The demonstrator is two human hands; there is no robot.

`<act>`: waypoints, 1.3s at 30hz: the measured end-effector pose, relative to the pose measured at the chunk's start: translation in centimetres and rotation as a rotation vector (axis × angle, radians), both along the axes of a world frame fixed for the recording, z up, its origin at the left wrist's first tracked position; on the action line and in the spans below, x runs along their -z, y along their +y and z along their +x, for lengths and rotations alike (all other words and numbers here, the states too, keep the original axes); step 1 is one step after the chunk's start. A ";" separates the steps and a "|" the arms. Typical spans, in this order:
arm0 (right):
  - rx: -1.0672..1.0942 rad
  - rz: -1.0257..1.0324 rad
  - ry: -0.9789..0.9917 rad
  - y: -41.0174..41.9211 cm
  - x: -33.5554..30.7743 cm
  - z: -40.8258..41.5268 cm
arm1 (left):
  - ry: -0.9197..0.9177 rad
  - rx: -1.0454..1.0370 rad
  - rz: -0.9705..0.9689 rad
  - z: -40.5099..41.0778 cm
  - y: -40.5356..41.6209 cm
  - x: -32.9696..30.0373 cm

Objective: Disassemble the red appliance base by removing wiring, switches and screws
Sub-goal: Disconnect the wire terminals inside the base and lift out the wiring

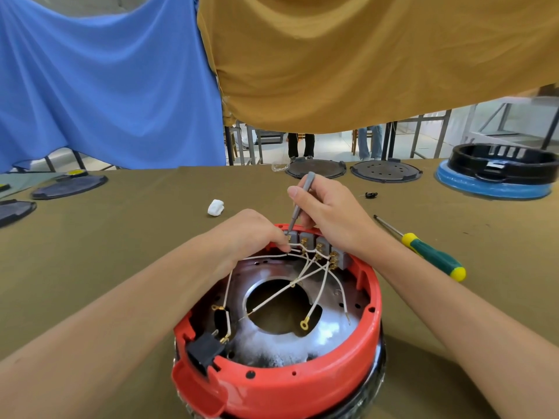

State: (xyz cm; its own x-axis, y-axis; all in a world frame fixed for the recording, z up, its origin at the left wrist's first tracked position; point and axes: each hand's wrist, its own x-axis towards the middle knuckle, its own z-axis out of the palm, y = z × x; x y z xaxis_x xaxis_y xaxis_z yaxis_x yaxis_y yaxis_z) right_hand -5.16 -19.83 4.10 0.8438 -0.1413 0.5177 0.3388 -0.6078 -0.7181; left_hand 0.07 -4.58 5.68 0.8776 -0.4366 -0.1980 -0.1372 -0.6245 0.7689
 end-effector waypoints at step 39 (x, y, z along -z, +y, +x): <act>-0.015 0.008 0.081 -0.3 0.2 1.1 | 0.020 -0.001 -0.018 -0.6 -0.1 -0.1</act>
State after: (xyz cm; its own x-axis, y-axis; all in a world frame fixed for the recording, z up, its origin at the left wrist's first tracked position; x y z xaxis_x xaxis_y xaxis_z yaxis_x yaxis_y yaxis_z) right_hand -4.09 -20.09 3.86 0.8849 -0.1321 0.4467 0.2885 -0.5975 -0.7482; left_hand -0.50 -4.63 5.81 0.8739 -0.4397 -0.2073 -0.1217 -0.6107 0.7825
